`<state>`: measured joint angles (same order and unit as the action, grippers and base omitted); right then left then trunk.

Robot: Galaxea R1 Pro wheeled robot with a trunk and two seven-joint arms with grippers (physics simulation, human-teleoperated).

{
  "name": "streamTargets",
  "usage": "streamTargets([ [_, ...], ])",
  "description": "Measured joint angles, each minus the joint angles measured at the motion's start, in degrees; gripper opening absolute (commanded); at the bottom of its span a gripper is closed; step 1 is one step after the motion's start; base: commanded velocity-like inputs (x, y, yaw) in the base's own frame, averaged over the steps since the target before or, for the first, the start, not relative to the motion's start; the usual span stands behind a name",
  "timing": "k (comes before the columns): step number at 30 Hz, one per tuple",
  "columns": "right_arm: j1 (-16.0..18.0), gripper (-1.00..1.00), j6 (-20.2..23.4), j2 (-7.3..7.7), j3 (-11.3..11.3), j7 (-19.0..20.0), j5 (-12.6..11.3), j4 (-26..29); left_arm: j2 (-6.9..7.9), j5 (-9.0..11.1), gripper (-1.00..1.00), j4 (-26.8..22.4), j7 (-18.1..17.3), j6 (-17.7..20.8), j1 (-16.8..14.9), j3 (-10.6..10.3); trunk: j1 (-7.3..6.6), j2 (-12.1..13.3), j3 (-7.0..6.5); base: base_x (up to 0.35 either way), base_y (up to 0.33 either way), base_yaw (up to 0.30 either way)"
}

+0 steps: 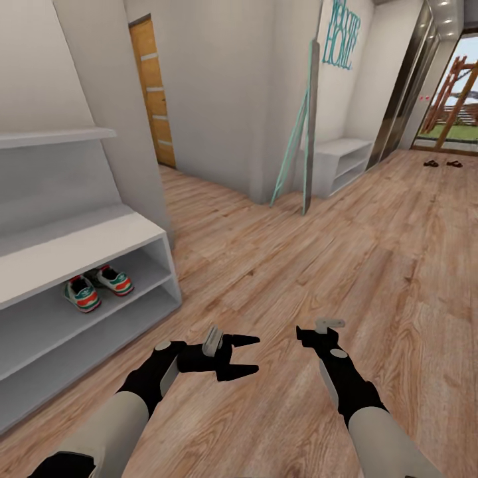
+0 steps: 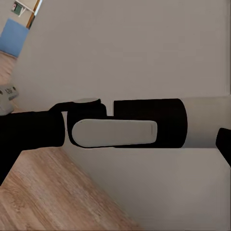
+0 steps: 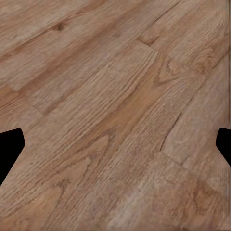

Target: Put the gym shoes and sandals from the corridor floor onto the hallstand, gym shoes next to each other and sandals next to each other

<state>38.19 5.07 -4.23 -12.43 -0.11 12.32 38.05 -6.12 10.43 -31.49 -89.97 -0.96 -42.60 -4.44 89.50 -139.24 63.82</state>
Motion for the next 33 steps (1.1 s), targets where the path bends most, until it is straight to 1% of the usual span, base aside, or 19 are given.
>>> streamTargets([
  [8, 0.02, 1.00, 0.32, 0.00, -0.07, -0.09, 0.01, -0.01, 0.03, -0.02, 1.00, -0.01, 0.00, 0.00, 0.01, 0.00, -1.76, 3.21, -1.44, 0.000, 0.000, -0.014],
  [20, 0.01, 1.00, 0.34, 0.00, -0.09, -0.09, 0.00, 0.00, 0.02, 0.00, 1.00, 0.00, 0.00, 0.00, -0.01, 0.01, -1.76, 3.22, -2.12, 0.000, 0.000, -0.196],
  [29, 0.01, 1.00, 0.34, 0.00, -0.13, -0.09, 0.00, 0.00, 0.01, 0.00, 1.00, 0.00, 0.00, 0.32, -0.01, 0.01, 0.21, -0.37, -1.13, 0.000, 0.000, -0.212],
  [33, 0.02, 1.00, 0.34, 0.00, -0.11, -0.09, 0.00, 0.00, 0.04, 0.00, 1.00, 0.00, 0.00, 0.38, -0.01, 0.01, 0.21, -0.39, -1.39, 0.000, 0.000, -0.212],
])
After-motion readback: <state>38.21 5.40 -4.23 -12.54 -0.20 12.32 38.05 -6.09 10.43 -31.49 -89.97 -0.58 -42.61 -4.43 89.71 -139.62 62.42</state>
